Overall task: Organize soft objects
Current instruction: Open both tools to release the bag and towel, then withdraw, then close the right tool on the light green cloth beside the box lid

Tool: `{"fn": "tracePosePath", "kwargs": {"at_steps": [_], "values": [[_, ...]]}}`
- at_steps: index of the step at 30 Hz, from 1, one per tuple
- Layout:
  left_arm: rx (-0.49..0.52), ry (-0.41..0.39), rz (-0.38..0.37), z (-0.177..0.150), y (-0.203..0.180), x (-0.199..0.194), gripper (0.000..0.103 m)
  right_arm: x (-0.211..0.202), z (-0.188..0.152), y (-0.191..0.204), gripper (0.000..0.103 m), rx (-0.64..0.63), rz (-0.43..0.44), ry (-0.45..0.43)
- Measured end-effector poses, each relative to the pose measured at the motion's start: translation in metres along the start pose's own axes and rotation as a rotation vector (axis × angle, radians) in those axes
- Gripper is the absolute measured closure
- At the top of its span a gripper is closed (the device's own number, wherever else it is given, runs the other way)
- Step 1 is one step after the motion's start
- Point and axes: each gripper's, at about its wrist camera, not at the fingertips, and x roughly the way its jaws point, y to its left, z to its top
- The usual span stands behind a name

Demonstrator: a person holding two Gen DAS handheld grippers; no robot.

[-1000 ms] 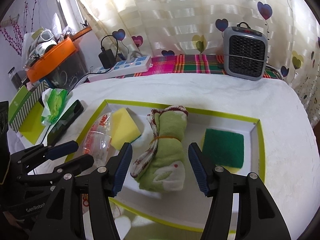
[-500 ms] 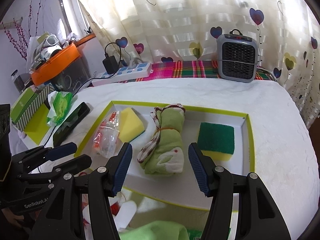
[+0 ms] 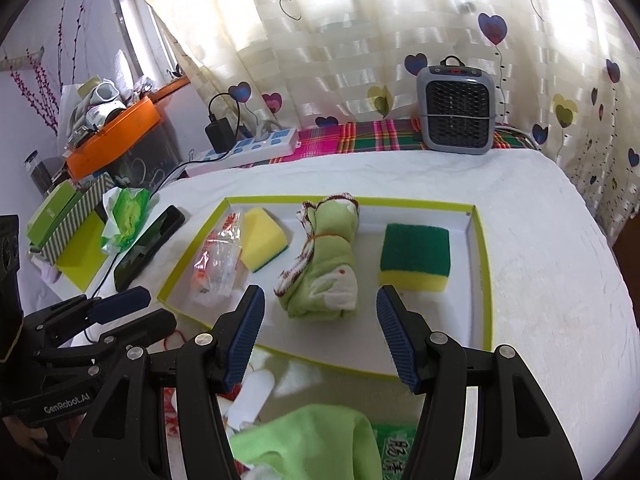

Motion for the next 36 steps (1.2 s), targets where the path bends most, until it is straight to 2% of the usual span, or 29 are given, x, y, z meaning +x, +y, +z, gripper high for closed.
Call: {"fn": "tracePosePath", "kwargs": {"at_steps": [7, 17, 20, 23, 36], "values": [[0.0, -0.001, -0.019, -0.011, -0.007, -0.008, 0.052, -0.015, -0.013, -0.007, 0.044, 0.016, -0.003, -0.018], [0.007, 0.026, -0.117, -0.033, -0.02, -0.017, 0.052, -0.044, -0.033, -0.025, 0.044, 0.037, -0.023, -0.048], [0.02, 0.033, -0.14, -0.042, -0.025, -0.02, 0.052, -0.047, -0.042, -0.031, 0.044, 0.042, -0.029, -0.034], [0.036, 0.045, -0.163, -0.052, -0.031, -0.023, 0.052, -0.048, -0.052, -0.033, 0.044, 0.038, 0.002, -0.016], [-0.035, 0.084, -0.133, -0.081, -0.01, -0.026, 0.052, -0.025, -0.076, -0.014, 0.044, -0.033, 0.087, 0.083]]}}
